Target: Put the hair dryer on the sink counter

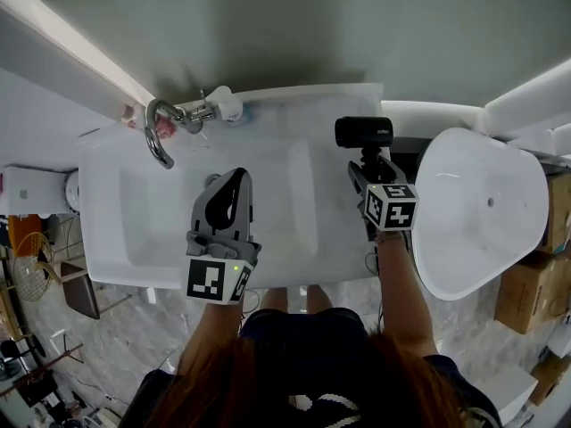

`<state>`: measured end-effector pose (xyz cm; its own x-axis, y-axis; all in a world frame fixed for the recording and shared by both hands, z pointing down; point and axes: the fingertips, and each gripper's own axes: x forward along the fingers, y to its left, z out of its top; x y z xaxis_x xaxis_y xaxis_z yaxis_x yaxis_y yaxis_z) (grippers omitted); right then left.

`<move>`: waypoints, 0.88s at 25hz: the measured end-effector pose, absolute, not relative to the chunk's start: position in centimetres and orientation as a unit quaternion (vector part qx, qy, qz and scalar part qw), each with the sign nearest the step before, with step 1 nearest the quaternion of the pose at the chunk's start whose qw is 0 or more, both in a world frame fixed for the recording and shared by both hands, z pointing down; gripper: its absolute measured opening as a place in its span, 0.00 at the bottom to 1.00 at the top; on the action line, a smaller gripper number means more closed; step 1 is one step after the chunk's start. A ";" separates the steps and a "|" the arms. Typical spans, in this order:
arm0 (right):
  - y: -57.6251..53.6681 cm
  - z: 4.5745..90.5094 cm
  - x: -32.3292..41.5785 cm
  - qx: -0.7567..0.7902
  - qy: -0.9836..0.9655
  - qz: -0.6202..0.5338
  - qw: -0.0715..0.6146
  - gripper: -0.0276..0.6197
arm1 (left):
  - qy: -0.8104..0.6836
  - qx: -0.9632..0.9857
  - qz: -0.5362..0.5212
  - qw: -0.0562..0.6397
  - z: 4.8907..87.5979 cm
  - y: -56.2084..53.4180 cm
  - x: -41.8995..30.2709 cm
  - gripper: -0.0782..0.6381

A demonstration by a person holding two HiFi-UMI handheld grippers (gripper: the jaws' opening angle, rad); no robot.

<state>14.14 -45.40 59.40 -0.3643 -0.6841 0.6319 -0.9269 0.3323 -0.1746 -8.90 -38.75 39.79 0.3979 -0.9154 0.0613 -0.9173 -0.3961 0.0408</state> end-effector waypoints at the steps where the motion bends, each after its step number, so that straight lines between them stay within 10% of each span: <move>1: -45.6 60.4 14.2 0.516 -0.777 0.267 0.243 0.50 | -0.548 0.836 0.017 0.035 40.0 -38.8 -9.0 0.13; 22: -45.7 65.6 14.1 0.519 -0.725 0.258 0.373 0.50 | -0.557 0.828 0.027 0.047 41.2 -38.9 -10.5 0.13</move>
